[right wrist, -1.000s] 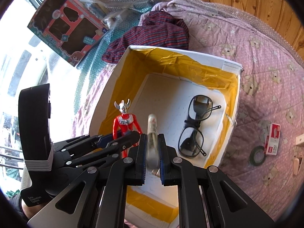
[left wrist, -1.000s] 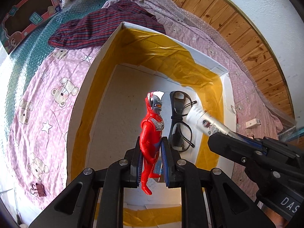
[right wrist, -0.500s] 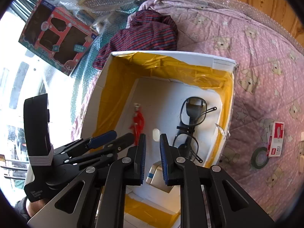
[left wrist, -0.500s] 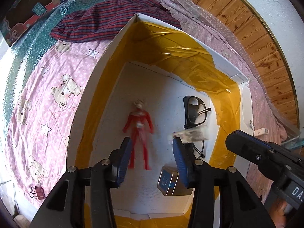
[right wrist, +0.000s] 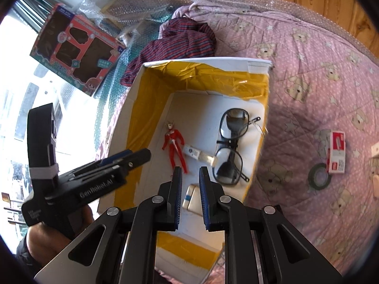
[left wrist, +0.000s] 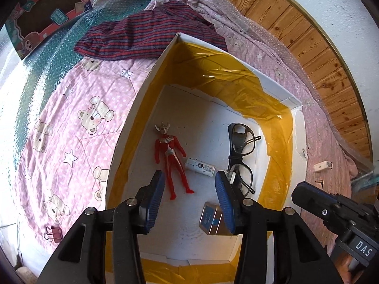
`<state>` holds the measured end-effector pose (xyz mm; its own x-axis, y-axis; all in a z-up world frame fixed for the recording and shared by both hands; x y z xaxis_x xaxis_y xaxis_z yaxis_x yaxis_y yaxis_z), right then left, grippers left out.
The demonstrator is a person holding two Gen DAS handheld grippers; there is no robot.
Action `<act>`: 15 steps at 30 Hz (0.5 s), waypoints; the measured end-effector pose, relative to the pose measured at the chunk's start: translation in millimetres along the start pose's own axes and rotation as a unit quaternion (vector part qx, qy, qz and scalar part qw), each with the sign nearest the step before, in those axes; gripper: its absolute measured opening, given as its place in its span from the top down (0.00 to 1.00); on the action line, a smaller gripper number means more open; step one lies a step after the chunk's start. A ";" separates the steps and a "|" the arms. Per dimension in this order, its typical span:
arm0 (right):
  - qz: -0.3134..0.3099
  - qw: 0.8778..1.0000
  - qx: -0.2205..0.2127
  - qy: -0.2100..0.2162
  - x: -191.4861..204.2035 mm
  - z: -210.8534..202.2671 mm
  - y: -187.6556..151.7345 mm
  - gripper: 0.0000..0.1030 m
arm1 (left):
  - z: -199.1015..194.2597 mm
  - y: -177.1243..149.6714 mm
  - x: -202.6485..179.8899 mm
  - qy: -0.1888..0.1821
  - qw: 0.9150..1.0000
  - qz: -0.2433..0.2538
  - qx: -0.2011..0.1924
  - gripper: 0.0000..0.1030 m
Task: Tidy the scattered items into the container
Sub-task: 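Withdraw both open tools from the box toward the marker and tape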
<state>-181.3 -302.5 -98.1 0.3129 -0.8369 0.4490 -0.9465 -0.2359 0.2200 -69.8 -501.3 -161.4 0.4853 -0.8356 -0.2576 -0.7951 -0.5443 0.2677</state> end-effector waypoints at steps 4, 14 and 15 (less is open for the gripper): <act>0.001 1.000 -0.009 0.002 -0.6 -13.4 -19.5 0.83 | -15.6 -9.7 -0.4 -0.002 1.000 0.001 -0.010 0.55; 0.022 0.999 -0.023 0.010 -11.1 -37.6 -65.7 0.83 | -39.7 -40.6 -23.3 -0.007 0.999 0.036 -0.018 0.55; 0.023 0.999 -0.024 0.011 -12.6 -39.8 -69.3 0.83 | -41.5 -43.6 -26.8 -0.008 0.999 0.040 -0.018 0.55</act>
Point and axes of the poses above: each gripper's, at about its wrist camera, not at the fingertips, and z roughly the way its jaws point, x to its left, y to its top, the point moved 6 cm from there along z, roughly the way its jaws point, and after that the axes turned 6 degrees about z, right-handed, at the moved point
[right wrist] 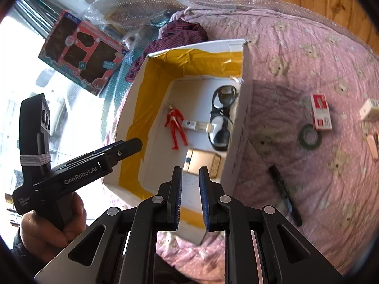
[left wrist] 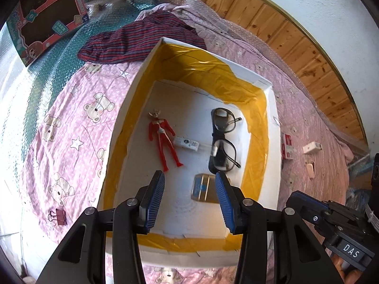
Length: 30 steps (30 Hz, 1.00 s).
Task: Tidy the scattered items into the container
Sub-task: 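Withdraw both open tools from the box toward the marker and tape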
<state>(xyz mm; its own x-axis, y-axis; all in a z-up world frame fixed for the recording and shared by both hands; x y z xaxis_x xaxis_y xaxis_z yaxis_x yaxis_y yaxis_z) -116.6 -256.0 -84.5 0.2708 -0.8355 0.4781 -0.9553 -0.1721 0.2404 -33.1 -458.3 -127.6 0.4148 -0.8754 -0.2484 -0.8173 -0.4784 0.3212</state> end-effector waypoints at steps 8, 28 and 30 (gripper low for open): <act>0.019 1.000 -0.009 0.007 -20.2 -19.7 -29.2 0.83 | -15.6 -18.5 -30.2 -0.008 0.999 0.034 -0.002 0.55; 0.142 0.989 -0.045 -0.012 -127.3 -66.0 -84.8 0.80 | -4.8 -63.9 -176.8 -0.069 0.981 0.177 0.036 0.55; 0.149 0.987 -0.049 -0.015 -135.5 -69.7 -86.4 0.80 | 2.0 -67.5 -187.7 -0.075 0.979 0.182 0.047 0.55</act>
Point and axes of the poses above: each gripper's, at about its wrist camera, not at the fingertips, and z roughly the way its jaws point, x to its left, y to its top, the point moved 6 cm from there along z, roughly the way its jaws point, and after that the axes turned 6 degrees about z, right-handed, at the moved point
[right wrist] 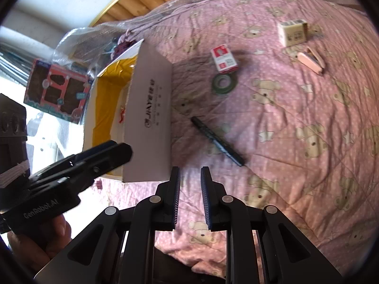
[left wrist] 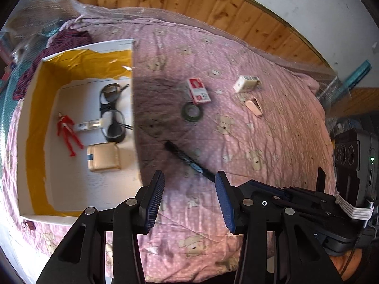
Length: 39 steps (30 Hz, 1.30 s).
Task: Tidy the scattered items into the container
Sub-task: 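Withdraw both open tools from the box toward the marker and tape, then grasp the black marker with the left tool while the right tool grasps the green tape roll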
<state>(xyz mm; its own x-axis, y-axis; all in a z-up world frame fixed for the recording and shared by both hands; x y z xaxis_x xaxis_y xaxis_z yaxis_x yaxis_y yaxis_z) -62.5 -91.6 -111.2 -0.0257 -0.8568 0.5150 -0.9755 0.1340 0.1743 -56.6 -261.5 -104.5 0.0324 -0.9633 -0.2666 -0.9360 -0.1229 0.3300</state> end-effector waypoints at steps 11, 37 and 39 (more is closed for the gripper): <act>0.013 1.000 -0.013 -0.022 -26.7 -5.1 24.1 0.76 | 63.0 4.9 -13.2 -0.019 0.998 -0.030 0.057 0.55; -0.048 0.995 0.042 -0.080 -29.7 109.4 136.1 0.74 | 156.3 17.0 13.7 -0.005 0.986 -0.102 0.131 0.55; -0.048 0.994 0.051 -0.085 -33.5 122.3 142.5 0.74 | 165.3 14.4 18.7 -0.006 0.984 -0.107 0.141 0.55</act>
Point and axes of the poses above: each gripper's, at about its wrist camera, not at the fingertips, and z roughly the way its jaws point, x to its left, y to its top, the point moved 6 cm from there along z, roughly the way its jaws point, and after that the axes turned 6 degrees about z, right-handed, at the moved point
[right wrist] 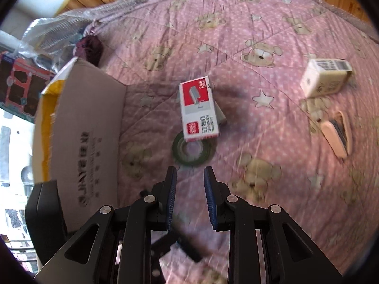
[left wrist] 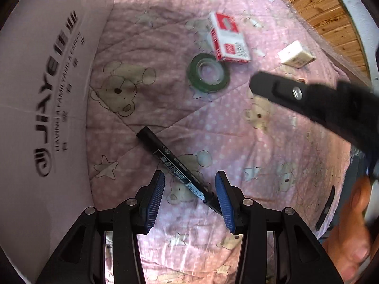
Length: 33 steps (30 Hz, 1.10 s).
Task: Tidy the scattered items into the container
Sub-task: 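Grasp the black marker with the left tool while the right tool grasps the green tape roll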
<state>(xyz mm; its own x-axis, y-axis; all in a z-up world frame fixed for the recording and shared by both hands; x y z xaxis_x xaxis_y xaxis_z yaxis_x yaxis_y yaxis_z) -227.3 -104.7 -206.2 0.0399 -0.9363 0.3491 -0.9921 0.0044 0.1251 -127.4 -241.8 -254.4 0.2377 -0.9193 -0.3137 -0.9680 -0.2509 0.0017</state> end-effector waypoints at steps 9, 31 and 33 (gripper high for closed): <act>-0.022 0.999 0.027 -0.021 -6.9 47.8 11.2 0.75 | 13.8 2.9 7.9 -0.021 1.000 0.000 0.001 0.54; 0.063 0.998 0.003 -0.002 -58.6 5.0 -25.5 0.86 | -21.0 -7.6 15.8 -0.013 0.999 0.034 -0.039 0.86; 0.068 0.998 0.000 0.000 -59.7 -2.8 -28.3 0.86 | -27.9 -8.0 6.3 -0.011 0.998 0.042 -0.044 0.86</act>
<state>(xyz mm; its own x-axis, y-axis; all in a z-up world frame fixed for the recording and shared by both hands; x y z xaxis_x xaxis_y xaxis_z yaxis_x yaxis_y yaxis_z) -201.3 -48.0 -228.0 -0.0948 -0.9270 0.3629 -0.9885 0.1309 0.0761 -116.0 -254.0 -229.8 0.1539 -0.9313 -0.3301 -0.9733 -0.2005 0.1121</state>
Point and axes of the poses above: each gripper's, at about its wrist camera, not at the fingertips, and z roughly the way its jaws point, x to its left, y to its top, the point moved 6 cm from there along z, roughly the way its jaws point, and after that the axes turned 6 degrees about z, right-handed, at the moved point
